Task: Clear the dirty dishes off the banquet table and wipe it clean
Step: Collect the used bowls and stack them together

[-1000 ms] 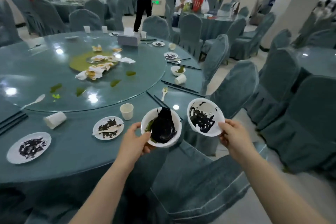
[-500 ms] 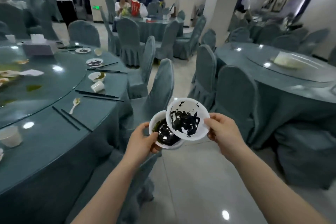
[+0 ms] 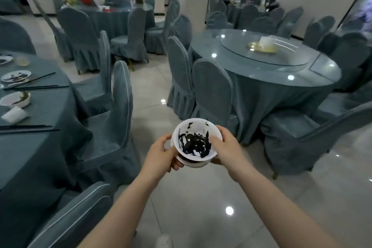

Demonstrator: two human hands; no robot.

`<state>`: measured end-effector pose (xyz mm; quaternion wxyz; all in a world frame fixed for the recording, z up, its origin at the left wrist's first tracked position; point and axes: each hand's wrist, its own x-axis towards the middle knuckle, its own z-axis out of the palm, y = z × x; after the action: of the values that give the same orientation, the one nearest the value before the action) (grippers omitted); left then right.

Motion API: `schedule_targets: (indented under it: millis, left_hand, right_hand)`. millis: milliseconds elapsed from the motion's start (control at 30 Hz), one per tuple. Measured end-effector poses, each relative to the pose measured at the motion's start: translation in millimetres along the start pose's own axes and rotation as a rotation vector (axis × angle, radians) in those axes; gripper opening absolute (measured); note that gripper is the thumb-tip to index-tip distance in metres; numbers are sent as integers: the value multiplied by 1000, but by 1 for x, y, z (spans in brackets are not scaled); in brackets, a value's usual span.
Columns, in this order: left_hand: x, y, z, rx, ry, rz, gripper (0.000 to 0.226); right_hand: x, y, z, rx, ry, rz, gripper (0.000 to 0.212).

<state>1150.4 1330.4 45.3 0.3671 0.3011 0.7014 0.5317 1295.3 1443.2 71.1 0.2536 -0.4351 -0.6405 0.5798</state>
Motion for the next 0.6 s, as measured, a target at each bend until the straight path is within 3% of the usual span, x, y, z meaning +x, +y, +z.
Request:
schedule_targets:
  millis: [167,367,600]
  left_hand:
    - [68,14,26,-63,-88,-20,23]
    - [181,52,35,-103,-198,-37,41]
    - [296,95,28,-55,-274,-7,25]
  right_hand:
    - [63,-2,-21,-38,4,48,30]
    - [171,-24,-36,-147,112,-40,36]
    - [283,-60,-45,-205,127,-82,35]
